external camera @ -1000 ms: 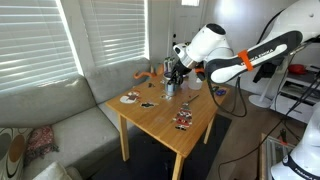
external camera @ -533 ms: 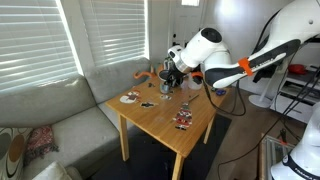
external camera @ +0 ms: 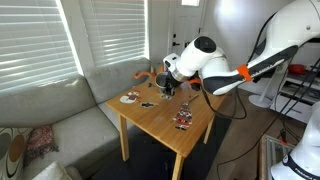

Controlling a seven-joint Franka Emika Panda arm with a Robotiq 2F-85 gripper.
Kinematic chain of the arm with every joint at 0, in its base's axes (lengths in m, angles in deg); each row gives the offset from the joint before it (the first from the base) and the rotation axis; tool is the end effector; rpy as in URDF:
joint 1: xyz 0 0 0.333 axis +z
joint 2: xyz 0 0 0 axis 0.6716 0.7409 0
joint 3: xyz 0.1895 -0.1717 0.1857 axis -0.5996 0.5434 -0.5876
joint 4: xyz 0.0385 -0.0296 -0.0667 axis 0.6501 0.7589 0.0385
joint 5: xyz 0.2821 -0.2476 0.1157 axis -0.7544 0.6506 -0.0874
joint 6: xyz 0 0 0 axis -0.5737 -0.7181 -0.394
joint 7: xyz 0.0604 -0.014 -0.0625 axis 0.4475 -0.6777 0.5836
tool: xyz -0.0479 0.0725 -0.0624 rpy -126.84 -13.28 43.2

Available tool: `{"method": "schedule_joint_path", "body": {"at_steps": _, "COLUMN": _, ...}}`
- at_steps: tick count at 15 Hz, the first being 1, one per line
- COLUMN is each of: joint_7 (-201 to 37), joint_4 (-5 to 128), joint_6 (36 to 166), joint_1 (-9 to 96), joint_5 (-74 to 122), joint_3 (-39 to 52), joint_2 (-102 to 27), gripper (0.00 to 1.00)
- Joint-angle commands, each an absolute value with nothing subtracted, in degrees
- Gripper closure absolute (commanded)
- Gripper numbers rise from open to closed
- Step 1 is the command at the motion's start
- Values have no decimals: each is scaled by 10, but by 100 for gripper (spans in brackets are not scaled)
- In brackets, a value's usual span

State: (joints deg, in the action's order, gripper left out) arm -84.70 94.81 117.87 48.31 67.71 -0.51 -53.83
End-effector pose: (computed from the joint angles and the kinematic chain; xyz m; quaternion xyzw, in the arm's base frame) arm 0.5528 0.1111 0.4251 0.8896 0.3144 0.2408 0.2276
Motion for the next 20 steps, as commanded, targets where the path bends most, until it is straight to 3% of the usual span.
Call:
{"method": "schedule_joint_path", "body": {"at_steps": 1, "joint_7": -863, "joint_4": 940, "joint_6": 1161, "joint_1": 491, "joint_5": 675, "joint_3": -12, "joint_2": -519, "gripper": 44}}
{"method": "schedule_joint_path", "body": {"at_steps": 7, "joint_7": -845, "joint_4": 944, "joint_6": 1167, "joint_1": 490, "joint_5": 603, "joint_3": -25, "joint_2": -511, "gripper": 1}}
{"method": "schedule_joint_path", "body": {"at_steps": 20, "joint_7": -839, "joint_4": 939, "joint_6": 1172, "joint_1": 493, "joint_5": 443, "joint_3": -32, "joint_2": -515, "gripper": 0}}
